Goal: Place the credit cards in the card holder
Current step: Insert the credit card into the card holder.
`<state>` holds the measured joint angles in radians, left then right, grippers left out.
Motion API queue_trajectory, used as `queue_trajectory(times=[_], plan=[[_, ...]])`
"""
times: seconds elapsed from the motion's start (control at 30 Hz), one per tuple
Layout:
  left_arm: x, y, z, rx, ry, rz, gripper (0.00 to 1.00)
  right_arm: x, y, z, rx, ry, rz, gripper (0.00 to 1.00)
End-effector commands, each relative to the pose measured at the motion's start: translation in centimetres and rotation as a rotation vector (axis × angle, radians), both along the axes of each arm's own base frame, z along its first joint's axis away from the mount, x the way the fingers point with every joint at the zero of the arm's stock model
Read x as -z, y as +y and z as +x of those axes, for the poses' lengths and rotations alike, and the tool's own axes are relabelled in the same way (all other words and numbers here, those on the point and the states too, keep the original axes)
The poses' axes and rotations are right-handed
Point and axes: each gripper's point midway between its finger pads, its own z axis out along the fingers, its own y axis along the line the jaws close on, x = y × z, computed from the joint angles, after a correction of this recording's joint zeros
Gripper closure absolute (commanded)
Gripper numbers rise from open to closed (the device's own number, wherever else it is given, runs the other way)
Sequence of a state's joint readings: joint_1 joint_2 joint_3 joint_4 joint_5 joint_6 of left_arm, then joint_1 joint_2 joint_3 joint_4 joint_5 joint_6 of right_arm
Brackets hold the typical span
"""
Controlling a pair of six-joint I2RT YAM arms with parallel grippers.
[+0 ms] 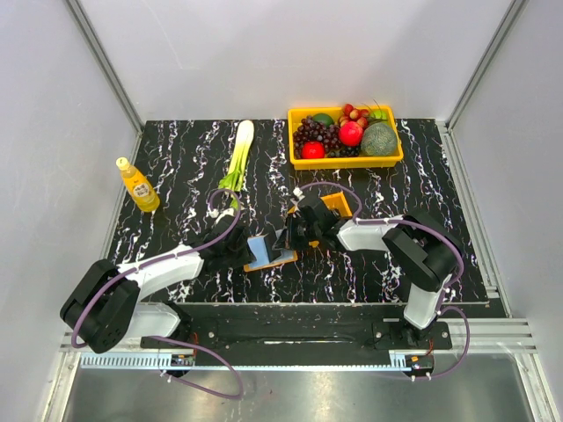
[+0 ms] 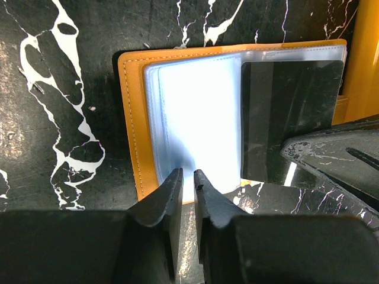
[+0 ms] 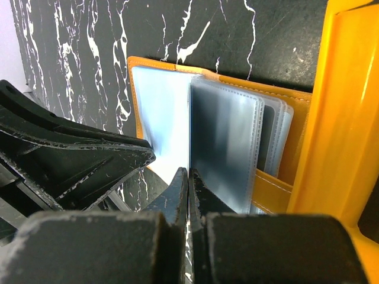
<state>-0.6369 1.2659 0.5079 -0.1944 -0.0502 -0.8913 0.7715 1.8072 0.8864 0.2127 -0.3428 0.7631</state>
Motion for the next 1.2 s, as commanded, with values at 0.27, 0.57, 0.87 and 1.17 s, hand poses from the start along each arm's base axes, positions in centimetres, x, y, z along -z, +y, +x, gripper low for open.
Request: queue_trajectory(times=[0.27, 0.57, 0.87, 1.17], plan=[[0.9, 0.6, -0.4, -0.012, 0.034, 0.044, 0.83, -0.2, 0.8, -0.9, 0.012, 0.054, 0.099, 1.0], [0.8, 0.8, -0.5, -0.013, 0.033, 0.044, 0.83, 1.3, -0.2, 0.0, 0.042, 0.013, -0.014, 0.98], [1.2, 1.7, -0.9, -0.001, 0.042, 0.099, 0.83, 1.5, -0.6, 1.6, 0.056, -0.05, -0.078, 0.97], [1.7, 2.9, -1.1, -0.008, 0.062, 0.174, 0.85, 2.9, -1.3, 1.2, -0.003, -0.057, -0.155, 0.97]])
